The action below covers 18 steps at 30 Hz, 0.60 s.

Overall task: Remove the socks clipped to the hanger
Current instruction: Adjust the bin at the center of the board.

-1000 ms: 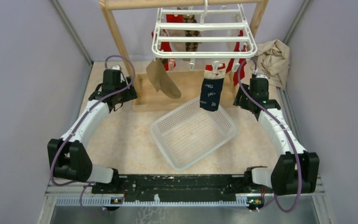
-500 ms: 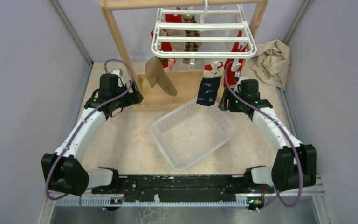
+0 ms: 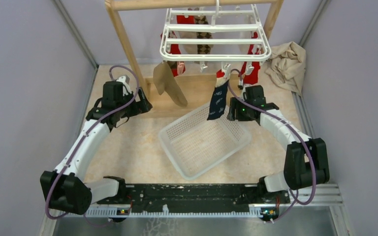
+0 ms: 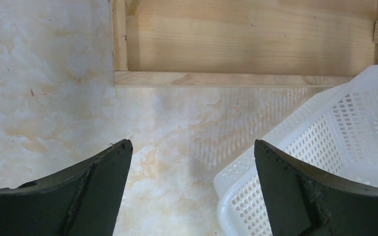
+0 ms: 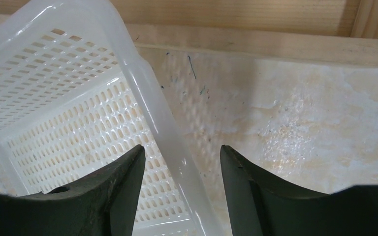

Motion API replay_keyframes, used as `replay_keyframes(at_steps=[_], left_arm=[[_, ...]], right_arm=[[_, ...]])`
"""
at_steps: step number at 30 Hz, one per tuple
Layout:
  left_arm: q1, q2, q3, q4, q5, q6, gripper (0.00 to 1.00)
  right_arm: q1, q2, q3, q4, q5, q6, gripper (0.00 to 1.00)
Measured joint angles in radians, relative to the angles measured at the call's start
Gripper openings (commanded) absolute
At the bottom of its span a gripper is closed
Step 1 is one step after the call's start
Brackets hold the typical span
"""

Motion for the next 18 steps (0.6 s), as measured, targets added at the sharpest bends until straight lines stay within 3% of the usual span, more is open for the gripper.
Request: replay_keyframes(at_steps=[8,12,14,18], left_arm=[[0.0,-0.008,-0.009,-0.006,0.013,0.0,0.99],[-0.006,-0.015,-0.009,-0.006,0.022,-0.001,0.99],[-0.01,-0.015,-0.009,-0.006,0.026,-0.001,0.99],[-0.012,-0.016,-0.009,-0.006,0.033,-0.004,0.99]], right_arm=[[0.048,-0.005,-0.022,0.022,0.038,0.036,0.3],[0.068,-0.05,-0.058,0.022,0.036,0.071,0.14],[0.077,-0.075,-0.076,0.019,0.035,0.092,0.01],[0.084,-0.135,-0.114,0.011,0.052,0.169,0.0]])
